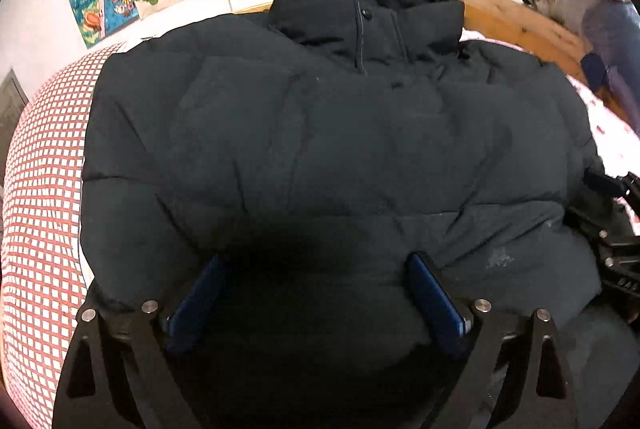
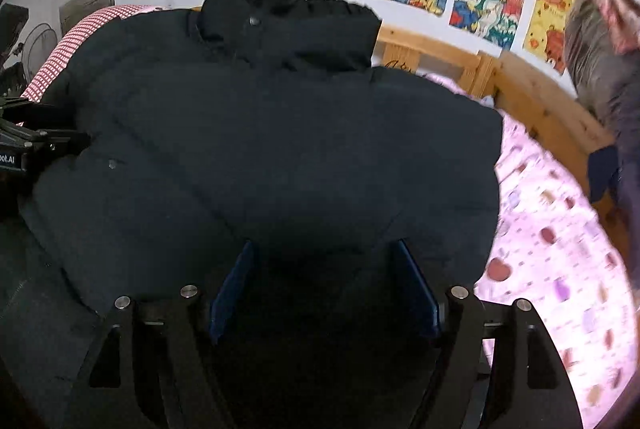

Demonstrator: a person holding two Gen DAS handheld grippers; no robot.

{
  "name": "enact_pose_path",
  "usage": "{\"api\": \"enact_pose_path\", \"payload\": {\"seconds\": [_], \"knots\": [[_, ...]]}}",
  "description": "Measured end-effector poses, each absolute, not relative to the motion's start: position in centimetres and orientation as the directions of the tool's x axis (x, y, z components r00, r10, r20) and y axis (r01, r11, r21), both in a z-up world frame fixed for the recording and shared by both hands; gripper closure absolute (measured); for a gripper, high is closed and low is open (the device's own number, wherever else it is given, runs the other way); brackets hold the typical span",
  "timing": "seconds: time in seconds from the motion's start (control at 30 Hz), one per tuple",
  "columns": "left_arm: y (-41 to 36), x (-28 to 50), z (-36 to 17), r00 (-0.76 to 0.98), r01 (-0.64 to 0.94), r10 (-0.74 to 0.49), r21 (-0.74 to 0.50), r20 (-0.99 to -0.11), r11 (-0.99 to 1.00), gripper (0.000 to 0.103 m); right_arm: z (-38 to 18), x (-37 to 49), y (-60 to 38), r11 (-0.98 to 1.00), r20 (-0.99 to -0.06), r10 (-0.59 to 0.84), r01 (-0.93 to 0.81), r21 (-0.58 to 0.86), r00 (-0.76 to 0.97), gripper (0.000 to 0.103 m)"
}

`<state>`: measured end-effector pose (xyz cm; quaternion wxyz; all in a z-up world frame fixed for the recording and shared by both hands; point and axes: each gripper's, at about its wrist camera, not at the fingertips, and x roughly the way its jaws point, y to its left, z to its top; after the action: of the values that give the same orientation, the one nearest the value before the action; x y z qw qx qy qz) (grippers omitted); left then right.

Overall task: Fold large clothes
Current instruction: 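Grasp the jacket hem with both grippers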

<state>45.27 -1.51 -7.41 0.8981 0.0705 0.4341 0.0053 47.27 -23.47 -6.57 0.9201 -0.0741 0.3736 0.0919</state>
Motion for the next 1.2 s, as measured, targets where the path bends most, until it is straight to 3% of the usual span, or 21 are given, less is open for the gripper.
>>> {"api": "enact_pose_path", "payload": {"seconds": [0.3, 0.63, 0.83, 1.07, 1.2], "knots": [[-1.0, 44.6, -8.3, 0.647, 0.051, 0.055, 0.116, -0.76, 0.992, 0.0, -9.0, 46.4, -22.8, 0.977, -0.663, 0.1, -0.198, -0.074, 0.742, 0.03], [0.4, 44.8, -6.1, 0.631, 0.072, -0.053, -0.009, -0.774, 0.997, 0.0, -8.9, 46.9, -24.2, 0.971, -0.656, 0.192, -0.24, 0.017, 0.73, 0.014], [2.3, 47.2, -0.3, 0.699, 0.028, -0.12, -0.141, -0.705, 0.99, 0.0, -4.4, 47.6, -25.6, 0.951, -0.65, 0.26, -0.308, 0.042, 0.714, 0.014], [1.7, 55.1, 4.7, 0.775, -0.036, -0.019, -0.074, -0.631, 0.997, 0.0, 0.9, 54.2, -26.5, 0.963, -0.63, 0.246, -0.257, 0.077, 0.736, 0.014], [2.1, 59.9, 5.0, 0.781, -0.046, -0.023, -0.095, -0.624, 0.994, 0.0, 2.2, 60.7, -26.5, 0.963, -0.635, 0.269, -0.217, 0.16, 0.724, 0.014]]}}
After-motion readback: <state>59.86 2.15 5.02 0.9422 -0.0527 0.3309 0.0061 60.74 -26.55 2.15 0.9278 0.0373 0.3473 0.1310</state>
